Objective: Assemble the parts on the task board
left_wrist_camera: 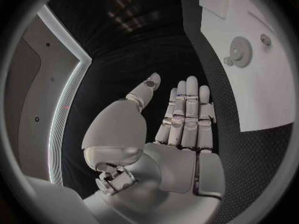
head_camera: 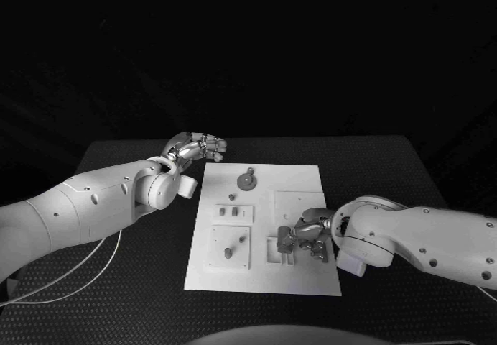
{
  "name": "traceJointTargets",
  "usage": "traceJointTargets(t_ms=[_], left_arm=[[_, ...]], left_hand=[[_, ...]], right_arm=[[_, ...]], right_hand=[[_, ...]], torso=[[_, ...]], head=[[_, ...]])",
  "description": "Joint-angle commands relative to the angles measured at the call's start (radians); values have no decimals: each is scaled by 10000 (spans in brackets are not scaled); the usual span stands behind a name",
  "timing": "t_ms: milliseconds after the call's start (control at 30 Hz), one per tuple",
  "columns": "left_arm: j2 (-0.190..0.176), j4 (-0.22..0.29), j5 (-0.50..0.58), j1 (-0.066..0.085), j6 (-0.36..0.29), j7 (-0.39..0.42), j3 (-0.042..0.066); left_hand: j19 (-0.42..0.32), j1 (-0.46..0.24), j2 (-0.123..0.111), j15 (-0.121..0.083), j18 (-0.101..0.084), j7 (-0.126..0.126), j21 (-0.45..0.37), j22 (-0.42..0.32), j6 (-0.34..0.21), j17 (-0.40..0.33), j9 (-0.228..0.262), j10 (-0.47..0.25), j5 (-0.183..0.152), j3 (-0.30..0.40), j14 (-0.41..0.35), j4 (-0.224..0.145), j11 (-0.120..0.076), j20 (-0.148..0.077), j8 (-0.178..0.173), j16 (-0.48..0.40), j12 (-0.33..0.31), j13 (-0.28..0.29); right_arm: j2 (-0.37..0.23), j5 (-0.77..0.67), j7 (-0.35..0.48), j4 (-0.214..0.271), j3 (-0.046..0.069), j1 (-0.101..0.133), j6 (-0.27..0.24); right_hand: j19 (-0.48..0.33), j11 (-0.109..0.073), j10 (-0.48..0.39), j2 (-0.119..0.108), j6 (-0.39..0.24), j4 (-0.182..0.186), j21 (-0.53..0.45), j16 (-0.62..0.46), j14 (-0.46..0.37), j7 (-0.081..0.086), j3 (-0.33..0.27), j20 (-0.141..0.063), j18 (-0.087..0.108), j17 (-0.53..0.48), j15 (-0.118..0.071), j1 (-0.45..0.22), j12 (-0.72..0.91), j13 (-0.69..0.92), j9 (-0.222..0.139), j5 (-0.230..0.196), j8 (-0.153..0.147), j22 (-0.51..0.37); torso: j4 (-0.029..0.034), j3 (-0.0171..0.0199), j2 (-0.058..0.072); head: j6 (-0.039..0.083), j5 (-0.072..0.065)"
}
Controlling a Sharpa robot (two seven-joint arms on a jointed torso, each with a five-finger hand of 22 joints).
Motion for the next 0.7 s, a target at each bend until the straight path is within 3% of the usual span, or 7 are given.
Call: traceJointTargets(t_ms=[33, 333, 700], left_arm=[[19, 19, 45, 9, 143, 46, 6], [22, 16, 45, 9, 151, 55, 5], [18, 19, 45, 9, 156, 50, 4]], left_hand=[[-5, -101, 34, 61, 62, -9, -48, 12, -74, 15, -17, -71, -51, -65, -17, 15, 8, 82, -18, -70, -34, -15], [-4, -153, 37, 65, 59, -6, -62, 25, -75, 45, -20, -73, -64, -80, -17, 31, 10, 87, -16, -94, -33, -18], [-2, -193, 40, 66, 59, -7, -73, 35, -76, 68, -22, -76, -71, -91, -15, 34, 10, 87, -15, -111, -33, -21]], right_arm=[[126, 377, -38, -109, -110, -11, 356], [361, 256, -3, -314, -355, -17, 462], [516, 36, 52, -423, -401, -42, 473]], right_hand=[[-27, 17, 31, -9, 68, -52, 39, 7, 25, 26, 3, 12, 157, 9, -26, -115, -18, 14, -3, -12, 9, 196], [-59, 24, 13, 26, 50, -77, 57, -24, -11, 33, -6, 14, 157, -13, -19, -183, -31, 18, -8, -10, -7, 193], [-75, 27, 8, 47, 48, -103, 73, -33, -22, 36, -23, 15, 157, -11, -16, -228, -36, 22, -7, -11, -11, 192]], torso=[[11, 14, 17], [5, 17, 12], [2, 10, 15]], head=[[-11, 9], [-54, 53], [-78, 90]])
